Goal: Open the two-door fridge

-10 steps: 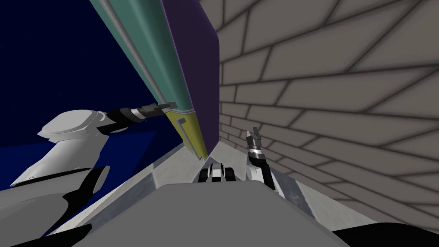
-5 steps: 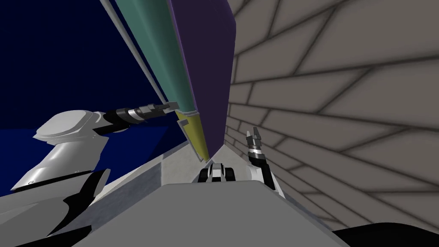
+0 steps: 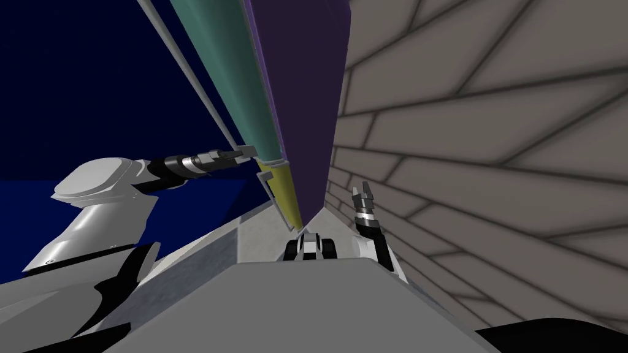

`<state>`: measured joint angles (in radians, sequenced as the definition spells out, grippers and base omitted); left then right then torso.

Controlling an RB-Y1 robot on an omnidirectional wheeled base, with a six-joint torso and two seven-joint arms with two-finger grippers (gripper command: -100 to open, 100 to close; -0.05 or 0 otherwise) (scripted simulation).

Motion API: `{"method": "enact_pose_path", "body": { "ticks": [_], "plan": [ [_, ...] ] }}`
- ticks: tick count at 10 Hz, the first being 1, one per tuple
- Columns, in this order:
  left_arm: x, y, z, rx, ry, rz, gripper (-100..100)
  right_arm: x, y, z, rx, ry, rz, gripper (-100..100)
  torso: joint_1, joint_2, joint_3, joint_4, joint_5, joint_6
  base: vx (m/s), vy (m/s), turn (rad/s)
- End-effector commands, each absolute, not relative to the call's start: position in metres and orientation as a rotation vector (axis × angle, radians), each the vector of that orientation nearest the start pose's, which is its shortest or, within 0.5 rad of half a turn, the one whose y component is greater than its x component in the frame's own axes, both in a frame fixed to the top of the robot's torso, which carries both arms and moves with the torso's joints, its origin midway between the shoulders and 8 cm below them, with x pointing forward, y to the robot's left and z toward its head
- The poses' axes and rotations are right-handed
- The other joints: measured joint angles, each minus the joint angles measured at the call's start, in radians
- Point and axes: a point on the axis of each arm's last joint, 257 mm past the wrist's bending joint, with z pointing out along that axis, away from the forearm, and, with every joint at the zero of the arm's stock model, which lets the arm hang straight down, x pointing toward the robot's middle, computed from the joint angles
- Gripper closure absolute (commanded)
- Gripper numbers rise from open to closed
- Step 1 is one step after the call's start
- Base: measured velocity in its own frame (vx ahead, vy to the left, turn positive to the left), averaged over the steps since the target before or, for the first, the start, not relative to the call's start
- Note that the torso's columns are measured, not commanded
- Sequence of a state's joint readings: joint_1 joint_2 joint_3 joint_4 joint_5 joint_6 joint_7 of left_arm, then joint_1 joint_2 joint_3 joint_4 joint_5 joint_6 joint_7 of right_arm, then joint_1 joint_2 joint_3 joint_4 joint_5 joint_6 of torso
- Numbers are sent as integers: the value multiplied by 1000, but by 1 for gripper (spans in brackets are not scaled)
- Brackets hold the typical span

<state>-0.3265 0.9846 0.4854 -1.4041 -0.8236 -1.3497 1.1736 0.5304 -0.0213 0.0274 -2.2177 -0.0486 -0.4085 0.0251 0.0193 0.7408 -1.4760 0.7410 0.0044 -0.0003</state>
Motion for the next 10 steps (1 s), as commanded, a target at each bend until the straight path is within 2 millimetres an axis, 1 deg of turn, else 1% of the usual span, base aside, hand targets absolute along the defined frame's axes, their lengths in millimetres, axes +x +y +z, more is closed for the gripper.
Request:
{"method": "enact_pose_path", "body": {
  "ticks": [1, 2, 4, 5, 6, 7, 9, 10],
  "plan": [
    [421, 326, 117, 366, 1553, -1347, 100, 366, -282, -34, 815, 734, 1281, 0, -7, -5, -3, -1, -1, -1, -55, 239, -30],
    [413, 319, 118, 393, 1553, -1375, 100, 366, -282, -34, 814, 734, 1281, 0, -14, -8, -5, -2, -4, 0, -71, 362, -47],
    [398, 307, 121, 451, 1554, -1428, 100, 366, -282, -34, 814, 734, 1281, 0, -11, -10, -9, 0, -6, 2, -53, 377, -74],
    [398, 307, 121, 451, 1554, -1428, 100, 366, -282, -34, 814, 734, 1281, 0, -16, -11, -10, -1, -7, 2, -86, 250, -32],
    [391, 301, 122, 481, 1554, -1454, 100, 366, -282, -34, 815, 733, 1281, 0, -23, -11, -9, -2, -8, 2, -77, 248, -30],
    [383, 296, 123, 511, 1555, -1479, 100, 366, -282, -34, 815, 733, 1281, 0, -23, -9, -8, -1, -9, 2, -80, 335, -79],
    [367, 286, 125, 573, 1556, -1527, 100, 366, -282, -34, 814, 734, 1281, 0, -14, -4, -5, 2, -7, 2, -88, 393, -78],
    [372, 286, 118, 558, 1571, -1513, 100, 366, -282, -34, 814, 734, 1281, 0, -17, 0, -2, 2, -6, 1, -56, 178, -38]
  ]
}}
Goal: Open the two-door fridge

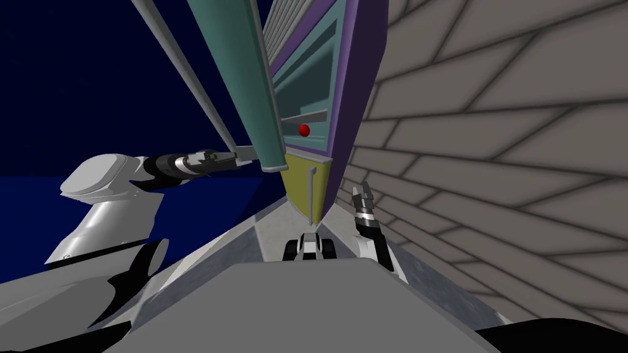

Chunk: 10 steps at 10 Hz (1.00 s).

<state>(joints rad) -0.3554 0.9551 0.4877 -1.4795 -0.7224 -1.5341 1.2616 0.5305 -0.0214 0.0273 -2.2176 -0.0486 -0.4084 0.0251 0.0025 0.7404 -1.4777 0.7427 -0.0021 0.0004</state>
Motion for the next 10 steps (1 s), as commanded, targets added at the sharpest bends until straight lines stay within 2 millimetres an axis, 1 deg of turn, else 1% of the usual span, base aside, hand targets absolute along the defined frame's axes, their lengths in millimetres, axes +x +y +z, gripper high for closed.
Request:
{"method": "enact_pose_path", "body": {
  "ticks": [1, 2, 3, 5, 6, 7, 8, 10],
  "plan": [
    [372, 264, 130, 618, 1563, -1502, 100, 366, -282, -34, 815, 733, 1281, 0, -12, -2, 2, -3, -1, -1, -34, 286, -186],
    [373, 256, 125, 623, 1577, -1510, 100, 366, -282, -34, 814, 733, 1281, 0, -5, -2, 0, -2, -2, 1, -26, 337, -142],
    [378, 255, 126, 600, 1572, -1512, 100, 366, -282, -34, 815, 734, 1281, 0, -1, -3, -2, 0, 0, 0, 2, 176, 12],
    [381, 256, 129, 586, 1565, -1509, 100, 366, -282, -34, 815, 733, 1281, 0, -14, -12, -10, -2, -6, 2, -3, 2, 24],
    [375, 229, 130, 668, 1579, -1509, 100, 366, -282, -34, 815, 733, 1281, 0, -16, -12, -10, -1, -8, 3, -34, 225, -214],
    [378, 223, 127, 661, 1587, -1516, 100, 366, -282, -34, 814, 733, 1281, 0, -2, -8, -8, 0, -5, 6, -2, 338, -145],
    [380, 224, 129, 649, 1581, -1514, 100, 366, -282, -34, 815, 734, 1281, 0, 5, -10, -9, 1, -1, 2, -1, 178, 19],
    [385, 225, 133, 621, 1567, -1509, 100, 366, -282, -34, 815, 733, 1281, 0, -11, -16, -13, -3, -4, 2, -5, 8, 23]
  ]
}}
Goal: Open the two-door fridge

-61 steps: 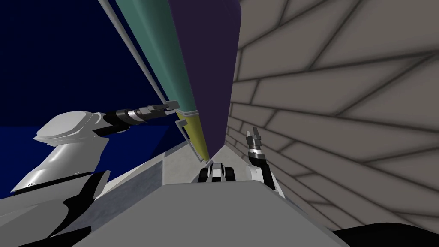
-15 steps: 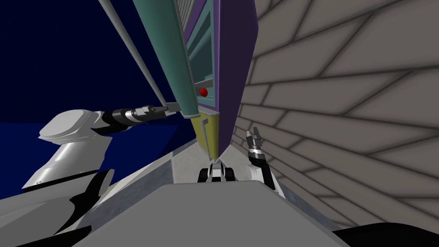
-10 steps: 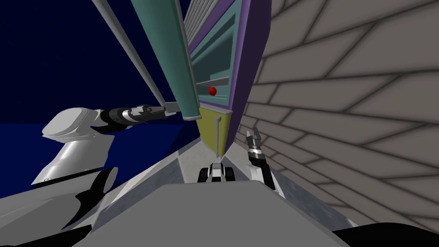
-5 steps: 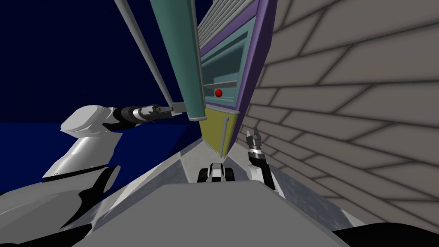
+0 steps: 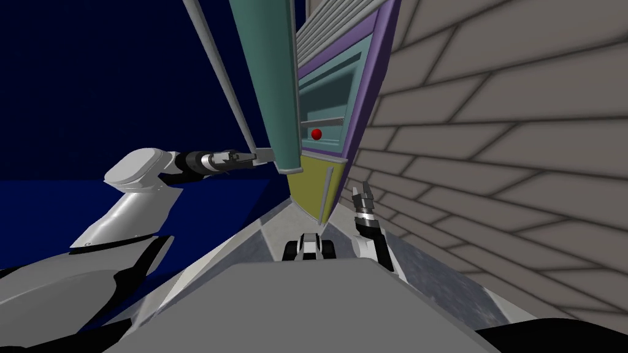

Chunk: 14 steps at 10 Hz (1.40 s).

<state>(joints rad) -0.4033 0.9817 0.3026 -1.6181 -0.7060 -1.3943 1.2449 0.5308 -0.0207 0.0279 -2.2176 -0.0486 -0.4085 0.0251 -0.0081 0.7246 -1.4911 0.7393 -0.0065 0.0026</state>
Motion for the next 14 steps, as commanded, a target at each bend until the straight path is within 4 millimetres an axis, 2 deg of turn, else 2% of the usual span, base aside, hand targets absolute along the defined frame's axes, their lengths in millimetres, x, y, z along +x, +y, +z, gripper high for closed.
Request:
{"method": "enact_pose_path", "body": {
  "ticks": [1, 5, 6, 7, 9, 14],
  "plan": [
    [388, 226, 135, 609, 1561, -1507, 100, 366, -282, -34, 815, 733, 1281, 0, -3, -1, -2, 1, -2, 1, -8, -41, 8],
    [388, 226, 136, 607, 1560, -1506, 100, 366, -282, -34, 815, 733, 1281, 0, 3, -1, -3, 3, -3, 3, 1, -5, -1],
    [371, 218, 117, 666, 1592, -1567, 100, 366, -282, -34, 815, 733, 1281, 0, 4, -2, -3, 2, -1, 3, -34, 226, -53],
    [371, 218, 117, 666, 1592, -1567, 100, 366, -282, -34, 815, 733, 1281, 0, 17, 3, 3, 0, 5, 1, -4, 263, -56],
    [361, 214, 118, 696, 1581, -1613, 100, 366, -282, -34, 815, 734, 1281, 0, 19, 2, 4, -3, 8, -1, 5, 319, -47],
    [334, 204, 120, 776, 1549, -1726, 100, 366, -282, -34, 815, 734, 1281, 0, 8, 3, 4, -3, 4, 0, -8, 351, -61]
  ]
}}
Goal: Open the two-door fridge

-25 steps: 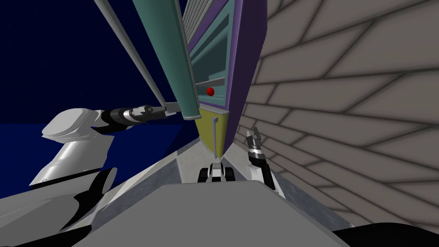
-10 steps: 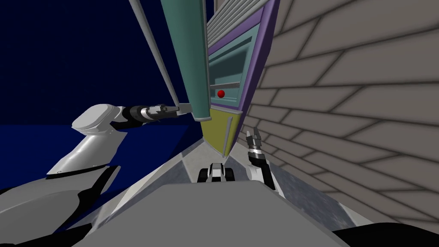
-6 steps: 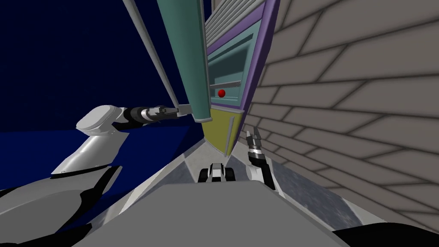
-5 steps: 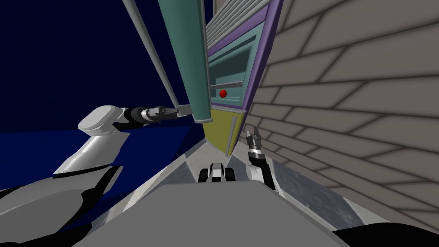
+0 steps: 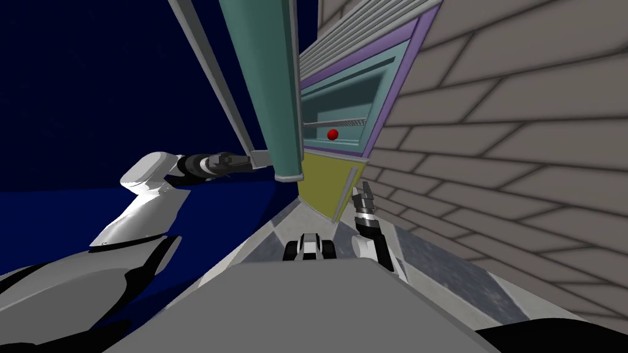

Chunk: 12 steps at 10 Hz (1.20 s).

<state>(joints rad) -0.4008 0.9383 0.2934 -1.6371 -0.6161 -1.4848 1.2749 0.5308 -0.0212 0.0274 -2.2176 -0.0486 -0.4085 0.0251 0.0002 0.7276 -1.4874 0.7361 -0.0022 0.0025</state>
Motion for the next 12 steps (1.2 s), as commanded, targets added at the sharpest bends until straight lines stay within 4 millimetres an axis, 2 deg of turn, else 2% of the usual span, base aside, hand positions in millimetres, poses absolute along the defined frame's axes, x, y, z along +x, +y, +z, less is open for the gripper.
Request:
{"method": "enact_pose_path", "body": {
  "ticks": [1, 2, 3, 6, 8, 10, 12],
  "plan": [
    [328, 203, 121, 793, 1542, -1748, 100, 366, -282, -34, 815, 734, 1281, 0, 1, 3, 3, 1, 0, -1, 38, 337, -65],
    [329, 202, 116, 794, 1556, -1734, 100, 366, -282, -34, 815, 734, 1281, 0, -2, 2, 3, 1, 0, -1, 21, 147, -11],
    [320, 199, 118, 826, 1545, -1759, 100, 366, -282, -34, 815, 733, 1281, 0, -11, 2, 5, -2, 0, -1, 37, 174, -66],
    [306, 193, 120, 875, 1530, -1802, 100, 366, -282, -34, 815, 734, 1281, 0, 4, 2, 3, 1, 2, -1, 66, 278, -78],
    [300, 191, 120, 900, 1523, -1823, 100, 366, -282, -34, 815, 734, 1281, 0, -4, -2, 0, -1, 0, 0, 95, 232, -48],
    [293, 188, 121, 925, 1515, -1844, 100, 366, -282, -34, 815, 734, 1281, 0, 1, -5, -4, -2, 0, 2, 59, 305, -88],
    [279, 184, 122, 977, 1498, -1884, 100, 366, -282, -34, 815, 734, 1281, 0, -5, -2, 0, -2, -1, 1, 38, 276, -85]
  ]
}}
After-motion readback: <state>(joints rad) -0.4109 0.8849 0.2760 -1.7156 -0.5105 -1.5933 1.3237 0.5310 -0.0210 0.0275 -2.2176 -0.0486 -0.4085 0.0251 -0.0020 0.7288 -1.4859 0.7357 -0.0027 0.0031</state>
